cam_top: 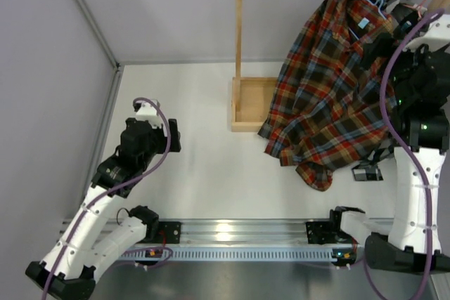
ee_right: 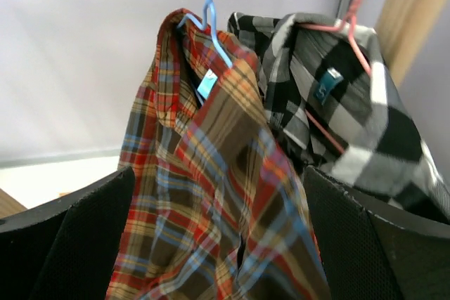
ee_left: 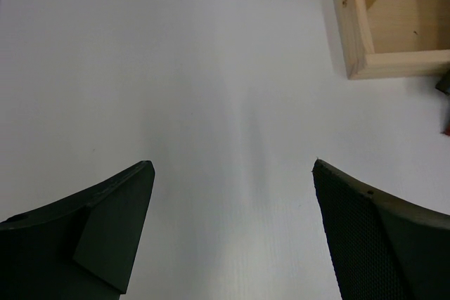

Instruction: Place the shirt on the hanger

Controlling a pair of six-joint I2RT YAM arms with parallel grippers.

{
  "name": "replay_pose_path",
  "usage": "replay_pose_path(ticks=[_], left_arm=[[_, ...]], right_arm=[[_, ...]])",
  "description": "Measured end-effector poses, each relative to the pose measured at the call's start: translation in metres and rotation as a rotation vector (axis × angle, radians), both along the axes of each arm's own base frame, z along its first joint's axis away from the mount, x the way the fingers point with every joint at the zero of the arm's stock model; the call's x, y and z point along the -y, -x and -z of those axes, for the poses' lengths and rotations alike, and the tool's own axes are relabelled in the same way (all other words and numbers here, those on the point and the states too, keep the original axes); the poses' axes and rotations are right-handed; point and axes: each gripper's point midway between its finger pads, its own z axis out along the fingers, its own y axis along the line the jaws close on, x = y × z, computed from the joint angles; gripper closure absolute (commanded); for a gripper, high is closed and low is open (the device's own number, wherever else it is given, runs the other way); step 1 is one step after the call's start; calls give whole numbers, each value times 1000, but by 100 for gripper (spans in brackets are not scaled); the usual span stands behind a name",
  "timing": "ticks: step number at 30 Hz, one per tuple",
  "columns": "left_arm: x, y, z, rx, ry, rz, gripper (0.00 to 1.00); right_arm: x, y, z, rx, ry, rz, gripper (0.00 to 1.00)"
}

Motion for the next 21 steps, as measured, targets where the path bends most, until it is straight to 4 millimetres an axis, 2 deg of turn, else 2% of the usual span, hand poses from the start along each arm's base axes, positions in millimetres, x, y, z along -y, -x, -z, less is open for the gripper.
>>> replay_pose_path(ticks=[3,6,12,16,19,21], left_arm=[[-18,-3,-4,22,-7,-104,2],[-36,-3,-11,57,-6,-200,2],[-61,4,-28,132,6,-322,2],[-64,8,-28,154,18,-331,2],[-65,12,-20,149,21,-332,2],[-64,14,-17,148,30,-325,2]], right_arm=[[-4,35,16,-5,-50,15,1],[-22,74,41,-21,-73,-32,0],[-72,142,79,-13,-77,-250,1],[-77,158,114,-100,-69,-282,0],[-69,160,145,-187,-59,-235,0],[-64,164,156,-214,-50,-210,1]])
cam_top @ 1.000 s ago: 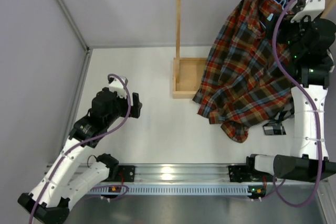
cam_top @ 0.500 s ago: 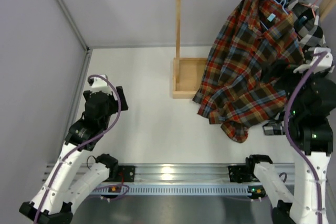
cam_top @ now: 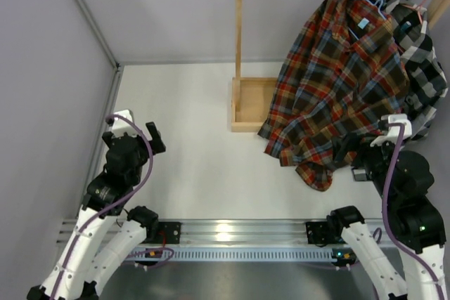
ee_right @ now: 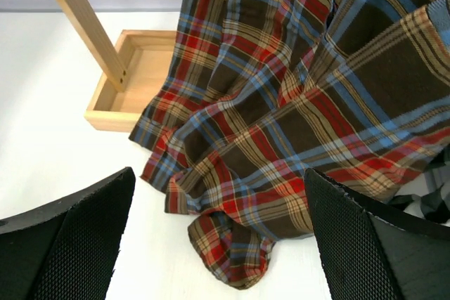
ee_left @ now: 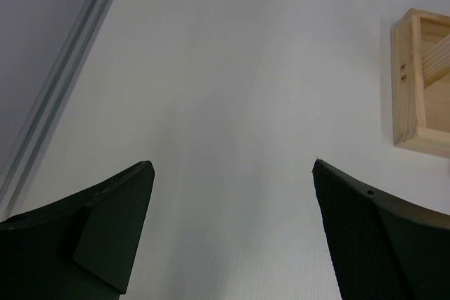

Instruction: Place the shirt on the hanger

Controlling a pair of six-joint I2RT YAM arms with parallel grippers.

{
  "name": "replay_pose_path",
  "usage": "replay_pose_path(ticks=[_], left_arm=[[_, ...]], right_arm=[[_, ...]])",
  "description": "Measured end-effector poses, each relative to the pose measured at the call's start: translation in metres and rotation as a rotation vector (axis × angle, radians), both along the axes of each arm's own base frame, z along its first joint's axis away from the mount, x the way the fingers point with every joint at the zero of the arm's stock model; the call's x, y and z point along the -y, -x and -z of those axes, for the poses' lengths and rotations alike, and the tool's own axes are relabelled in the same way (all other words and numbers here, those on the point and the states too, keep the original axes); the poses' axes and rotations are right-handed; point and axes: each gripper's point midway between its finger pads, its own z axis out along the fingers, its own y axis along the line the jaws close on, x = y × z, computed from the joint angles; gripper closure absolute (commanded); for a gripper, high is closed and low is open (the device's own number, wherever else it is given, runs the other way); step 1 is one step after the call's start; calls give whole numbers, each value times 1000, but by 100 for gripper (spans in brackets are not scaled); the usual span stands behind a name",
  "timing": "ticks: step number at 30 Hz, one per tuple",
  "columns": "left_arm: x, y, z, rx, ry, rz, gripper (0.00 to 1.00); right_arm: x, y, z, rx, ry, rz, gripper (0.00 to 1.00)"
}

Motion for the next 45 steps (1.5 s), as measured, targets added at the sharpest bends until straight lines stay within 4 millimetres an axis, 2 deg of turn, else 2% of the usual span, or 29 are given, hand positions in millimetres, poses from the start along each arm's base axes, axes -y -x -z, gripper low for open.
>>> replay_pose_path(ticks=[5,15,19,28,45], left_arm=[[2,3,1,10,12,16,2],[10,7,0,30,26,77,2],[12,8,-1,33,29,92,2],[19,8,4,22,25,139,2],[20,8,4,20,22,147,2]], right_arm=[[2,9,8,24,17,-9,1],[3,5,23,-9,30,0,1],[5,3,37,-31,42,13,1],[9,-4,53,-49,45,43,1],[11,-10,58,-26,36,69,0]])
